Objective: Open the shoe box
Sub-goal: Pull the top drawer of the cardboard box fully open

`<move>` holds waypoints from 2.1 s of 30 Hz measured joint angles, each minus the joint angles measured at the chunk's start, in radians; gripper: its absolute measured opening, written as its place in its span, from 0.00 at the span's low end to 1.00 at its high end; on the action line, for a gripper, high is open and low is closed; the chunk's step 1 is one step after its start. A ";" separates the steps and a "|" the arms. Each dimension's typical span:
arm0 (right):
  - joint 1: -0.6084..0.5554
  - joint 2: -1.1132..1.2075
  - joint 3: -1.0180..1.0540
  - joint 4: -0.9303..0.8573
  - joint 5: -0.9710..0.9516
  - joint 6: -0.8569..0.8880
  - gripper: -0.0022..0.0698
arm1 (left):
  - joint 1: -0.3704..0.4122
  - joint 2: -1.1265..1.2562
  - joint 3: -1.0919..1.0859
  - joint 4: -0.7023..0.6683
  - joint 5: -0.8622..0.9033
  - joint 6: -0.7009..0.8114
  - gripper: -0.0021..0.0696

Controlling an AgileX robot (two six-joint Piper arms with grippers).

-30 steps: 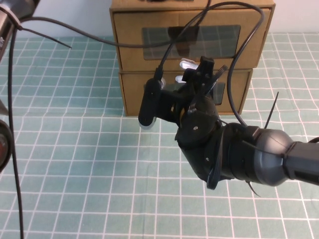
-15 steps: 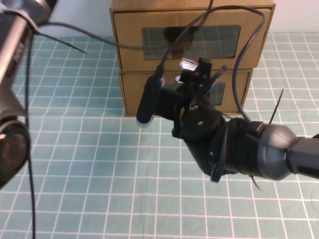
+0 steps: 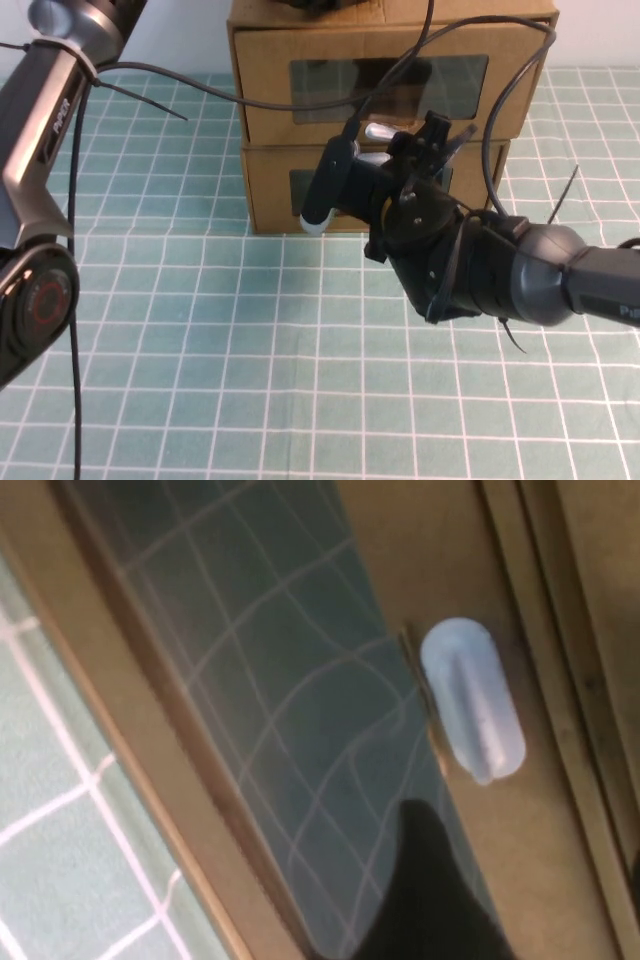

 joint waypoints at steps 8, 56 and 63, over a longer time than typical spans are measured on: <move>-0.001 0.011 -0.029 0.033 -0.008 0.000 0.57 | 0.000 0.002 0.000 -0.002 -0.003 0.000 0.02; -0.064 0.012 -0.102 0.001 -0.126 -0.053 0.45 | 0.004 0.004 0.000 -0.022 -0.003 0.000 0.02; -0.064 0.018 -0.110 -0.010 -0.124 -0.063 0.20 | 0.006 0.004 0.000 -0.020 -0.003 0.000 0.02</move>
